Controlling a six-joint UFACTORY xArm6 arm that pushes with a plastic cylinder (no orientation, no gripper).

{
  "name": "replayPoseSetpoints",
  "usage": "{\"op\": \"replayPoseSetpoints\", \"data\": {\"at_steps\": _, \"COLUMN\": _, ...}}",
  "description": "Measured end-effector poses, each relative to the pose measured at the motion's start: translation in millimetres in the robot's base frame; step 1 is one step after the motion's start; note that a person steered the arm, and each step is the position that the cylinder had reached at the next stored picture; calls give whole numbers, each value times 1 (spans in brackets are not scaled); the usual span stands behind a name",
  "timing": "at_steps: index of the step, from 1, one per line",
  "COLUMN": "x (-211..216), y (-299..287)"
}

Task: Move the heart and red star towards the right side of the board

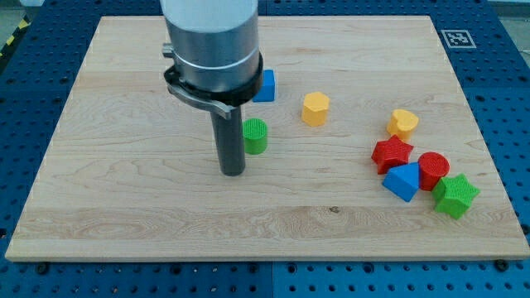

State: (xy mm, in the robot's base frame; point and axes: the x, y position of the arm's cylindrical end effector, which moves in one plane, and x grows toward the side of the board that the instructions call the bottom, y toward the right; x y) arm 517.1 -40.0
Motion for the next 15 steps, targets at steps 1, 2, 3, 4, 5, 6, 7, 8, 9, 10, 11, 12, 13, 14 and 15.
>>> {"op": "replayPoseSetpoints", "data": {"at_steps": 1, "x": 0, "y": 39}}
{"op": "replayPoseSetpoints", "data": {"at_steps": 2, "x": 0, "y": 81}}
{"op": "replayPoseSetpoints", "data": {"at_steps": 3, "x": 0, "y": 125}}
{"op": "replayPoseSetpoints", "data": {"at_steps": 4, "x": 0, "y": 164}}
{"op": "replayPoseSetpoints", "data": {"at_steps": 5, "x": -5, "y": 188}}
{"op": "replayPoseSetpoints", "data": {"at_steps": 6, "x": -9, "y": 209}}
{"op": "replayPoseSetpoints", "data": {"at_steps": 7, "x": -19, "y": 217}}
{"op": "replayPoseSetpoints", "data": {"at_steps": 8, "x": -33, "y": 217}}
{"op": "replayPoseSetpoints", "data": {"at_steps": 9, "x": -59, "y": 220}}
{"op": "replayPoseSetpoints", "data": {"at_steps": 10, "x": -83, "y": 225}}
{"op": "replayPoseSetpoints", "data": {"at_steps": 11, "x": -104, "y": 233}}
{"op": "replayPoseSetpoints", "data": {"at_steps": 12, "x": -100, "y": 252}}
{"op": "replayPoseSetpoints", "data": {"at_steps": 13, "x": -94, "y": 296}}
{"op": "replayPoseSetpoints", "data": {"at_steps": 14, "x": -114, "y": 316}}
{"op": "replayPoseSetpoints", "data": {"at_steps": 15, "x": -134, "y": 306}}
